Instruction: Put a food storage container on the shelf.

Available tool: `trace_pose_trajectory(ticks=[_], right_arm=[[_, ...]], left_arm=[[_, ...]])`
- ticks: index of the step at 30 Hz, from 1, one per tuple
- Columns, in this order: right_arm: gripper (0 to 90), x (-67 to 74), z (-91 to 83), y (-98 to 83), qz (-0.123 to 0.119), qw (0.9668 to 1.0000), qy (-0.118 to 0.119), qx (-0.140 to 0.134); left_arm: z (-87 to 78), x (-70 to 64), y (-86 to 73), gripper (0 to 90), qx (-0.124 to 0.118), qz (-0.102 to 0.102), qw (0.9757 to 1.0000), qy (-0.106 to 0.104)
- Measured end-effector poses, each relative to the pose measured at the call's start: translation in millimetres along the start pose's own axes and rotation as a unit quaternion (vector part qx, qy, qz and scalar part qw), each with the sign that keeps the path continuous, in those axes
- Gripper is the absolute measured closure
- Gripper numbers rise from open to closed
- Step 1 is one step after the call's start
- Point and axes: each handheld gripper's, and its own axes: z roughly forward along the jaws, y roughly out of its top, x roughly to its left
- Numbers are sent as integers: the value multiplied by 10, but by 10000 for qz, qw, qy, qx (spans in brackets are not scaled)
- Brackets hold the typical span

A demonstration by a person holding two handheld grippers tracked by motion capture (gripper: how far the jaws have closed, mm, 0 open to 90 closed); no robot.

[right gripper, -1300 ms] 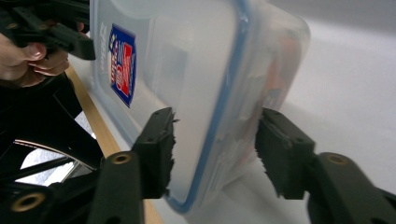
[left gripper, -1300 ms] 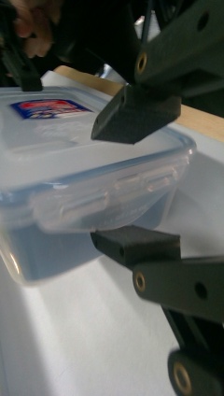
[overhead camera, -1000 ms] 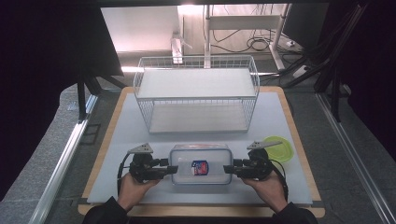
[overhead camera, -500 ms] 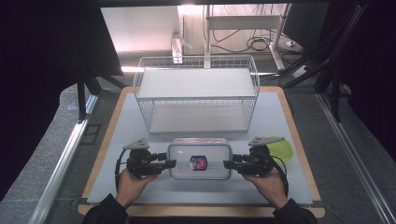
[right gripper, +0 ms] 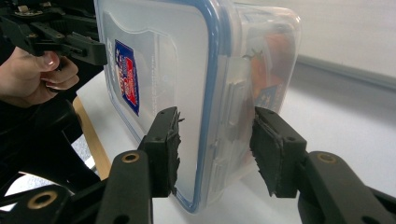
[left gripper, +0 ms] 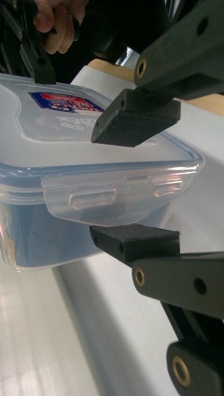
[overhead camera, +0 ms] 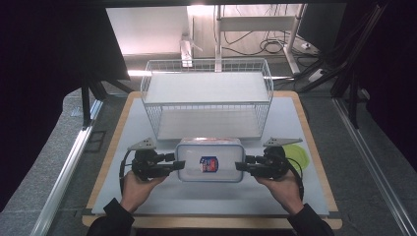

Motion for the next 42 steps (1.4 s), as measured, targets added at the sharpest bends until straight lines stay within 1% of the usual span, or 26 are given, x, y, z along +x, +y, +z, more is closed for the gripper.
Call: trace_pose_trajectory(ticks=[5, 11, 16, 22, 27, 28, 31, 36, 39, 42], right_arm=[[529, 1, -10, 79, -29, 10000, 5, -87], [527, 17, -38, 189, -137, 9997, -11, -215], [527, 41, -64, 280, -164, 9994, -6, -305], [527, 53, -83, 415, -207, 9992, -1, -355], [527, 56, -93, 547, -238, 9990, 15, -376], [528, 56, -93, 574, -219, 9991, 29, -371], [528, 61, -93, 647, -275, 9989, 3, -374], [528, 90, -131, 775, -355, 9984, -50, -432], [528, 93, -148, 855, -380, 9981, -35, -484], [528, 82, -164, 929, -344, 9980, 32, -535]], left_arm=[[-36, -1, 88, 496, -52, 76, 9999, 57], [-92, -21, 212, 496, -105, 162, 9997, 113], [-143, -34, 302, 494, -156, 230, 9995, 156], [-201, -21, 433, 494, -185, 283, 9992, 200], [-245, -6, 540, 492, -249, 277, 9990, 233], [-250, -12, 567, 487, -240, 301, 9988, 293], [-266, -11, 626, 477, -240, 324, 9986, 340], [-302, 9, 725, 479, -295, 312, 9986, 303], [-340, 10, 798, 479, -364, 341, 9982, 319], [-390, 35, 878, 494, -449, 292, 9983, 245]])
